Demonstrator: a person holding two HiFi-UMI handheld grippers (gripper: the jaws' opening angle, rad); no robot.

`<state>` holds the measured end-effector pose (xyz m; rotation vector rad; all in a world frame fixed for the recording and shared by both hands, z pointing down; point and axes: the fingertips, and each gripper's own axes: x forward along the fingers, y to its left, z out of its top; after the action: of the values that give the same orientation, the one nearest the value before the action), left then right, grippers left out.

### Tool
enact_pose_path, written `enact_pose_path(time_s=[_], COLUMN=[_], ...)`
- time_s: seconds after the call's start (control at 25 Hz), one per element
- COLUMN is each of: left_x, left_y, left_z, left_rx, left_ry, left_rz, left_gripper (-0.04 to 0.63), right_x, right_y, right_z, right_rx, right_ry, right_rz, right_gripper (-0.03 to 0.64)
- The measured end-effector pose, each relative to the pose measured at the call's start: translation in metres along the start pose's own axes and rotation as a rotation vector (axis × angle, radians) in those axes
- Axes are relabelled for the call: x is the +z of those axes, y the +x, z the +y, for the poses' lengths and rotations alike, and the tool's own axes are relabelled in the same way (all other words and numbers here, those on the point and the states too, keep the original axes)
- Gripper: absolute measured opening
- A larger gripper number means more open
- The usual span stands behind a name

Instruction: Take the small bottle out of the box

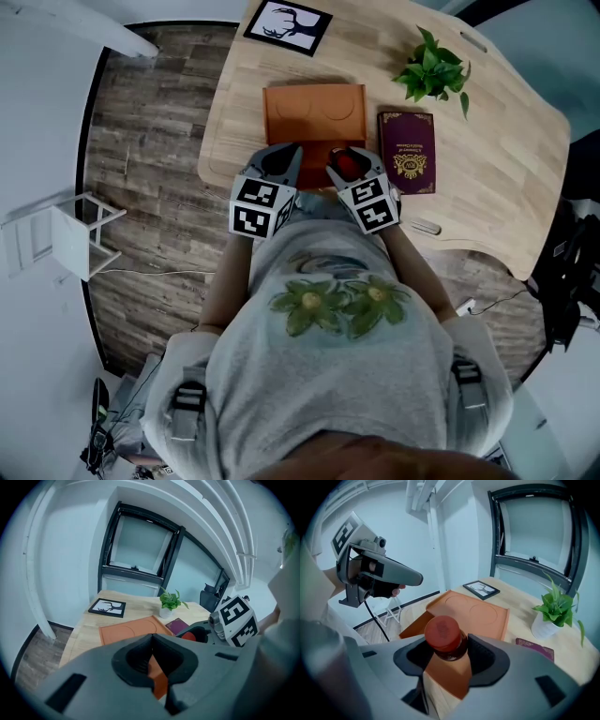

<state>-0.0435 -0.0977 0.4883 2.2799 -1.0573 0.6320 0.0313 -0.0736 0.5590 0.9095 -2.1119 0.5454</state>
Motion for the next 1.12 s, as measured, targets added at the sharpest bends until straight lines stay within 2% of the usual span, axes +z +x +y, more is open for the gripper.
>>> enact_pose_path(time_s=[1.12], left_x=[0.005], left_y=[-0.011], left_z=[-0.013], left_rx=[-0.019], left_ry=[0.030], left_rz=[-0.028], left_gripper=[0.008], right_x=[0.055], right_y=[-0.051], right_z=[0.007], right_rx=[0.009], right_ry=[0.012], right_rz=[-0.162], right_gripper=[0.221])
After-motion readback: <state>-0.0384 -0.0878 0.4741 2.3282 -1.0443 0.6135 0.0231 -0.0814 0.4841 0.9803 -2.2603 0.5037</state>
